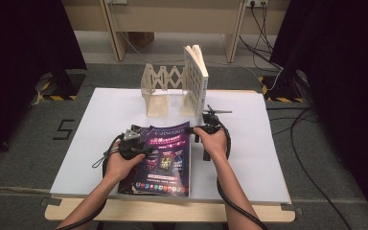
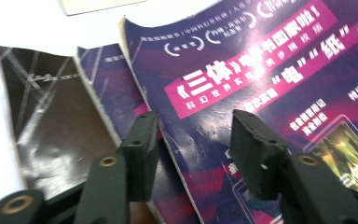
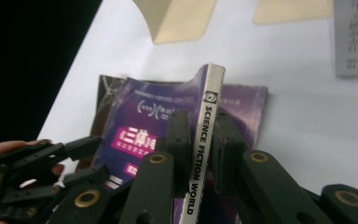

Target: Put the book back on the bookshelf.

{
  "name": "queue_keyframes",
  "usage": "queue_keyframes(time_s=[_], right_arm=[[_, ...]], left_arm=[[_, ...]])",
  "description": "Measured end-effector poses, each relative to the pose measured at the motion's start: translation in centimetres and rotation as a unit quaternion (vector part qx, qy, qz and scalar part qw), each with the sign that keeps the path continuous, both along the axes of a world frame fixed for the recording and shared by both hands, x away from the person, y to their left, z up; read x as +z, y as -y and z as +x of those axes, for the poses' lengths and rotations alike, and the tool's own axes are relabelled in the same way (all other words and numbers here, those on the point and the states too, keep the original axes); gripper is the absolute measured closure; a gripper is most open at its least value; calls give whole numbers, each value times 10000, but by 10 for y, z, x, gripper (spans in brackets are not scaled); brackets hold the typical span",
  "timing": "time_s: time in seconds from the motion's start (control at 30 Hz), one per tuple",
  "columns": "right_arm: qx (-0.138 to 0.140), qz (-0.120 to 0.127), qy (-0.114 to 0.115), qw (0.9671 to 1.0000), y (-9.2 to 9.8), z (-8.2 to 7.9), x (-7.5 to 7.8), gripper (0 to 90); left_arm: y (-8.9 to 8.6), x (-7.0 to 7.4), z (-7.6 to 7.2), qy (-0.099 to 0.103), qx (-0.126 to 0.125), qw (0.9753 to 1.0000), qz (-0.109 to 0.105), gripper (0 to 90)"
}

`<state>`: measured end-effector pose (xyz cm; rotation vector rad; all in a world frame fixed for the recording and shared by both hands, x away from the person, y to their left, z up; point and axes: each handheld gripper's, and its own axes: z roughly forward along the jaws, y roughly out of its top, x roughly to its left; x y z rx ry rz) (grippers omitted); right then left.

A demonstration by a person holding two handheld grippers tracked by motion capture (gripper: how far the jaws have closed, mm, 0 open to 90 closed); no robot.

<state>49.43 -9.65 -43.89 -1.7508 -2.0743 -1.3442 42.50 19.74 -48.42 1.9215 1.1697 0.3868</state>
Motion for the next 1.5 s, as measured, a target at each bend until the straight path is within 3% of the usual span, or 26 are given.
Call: queue_keyframes(time_s=[0.13, 0.3, 0.53, 0.73, 0.97, 1.13, 1.5], right_arm=[[-6, 189, 136, 9997, 2, -6, 12, 828], [-3, 269, 273, 9993, 4, -11, 23, 833], [45, 337, 459, 9984, 6, -19, 35, 834], [61, 414, 652, 9970, 10, -26, 46, 835], [-1, 496, 964, 9941, 15, -34, 64, 835], [-86, 529, 1201, 9913, 17, -38, 76, 835], [-263, 395, 1829, 9820, 15, -44, 104, 835]], left_arm=[[-2, 9, -3, 255, 1, 9988, -412, 431], [-10, 16, -8, 539, 154, 9976, -397, 415], [-30, 4, -19, 731, 319, 9960, -410, 403], [-47, -6, -26, 967, 625, 9909, -690, 404], [-55, -7, -29, 1188, 674, 9892, -526, 403], [-66, -7, -28, 1314, 858, 9863, -498, 403], [-82, -13, -27, 1345, 1117, 9834, -487, 404]])
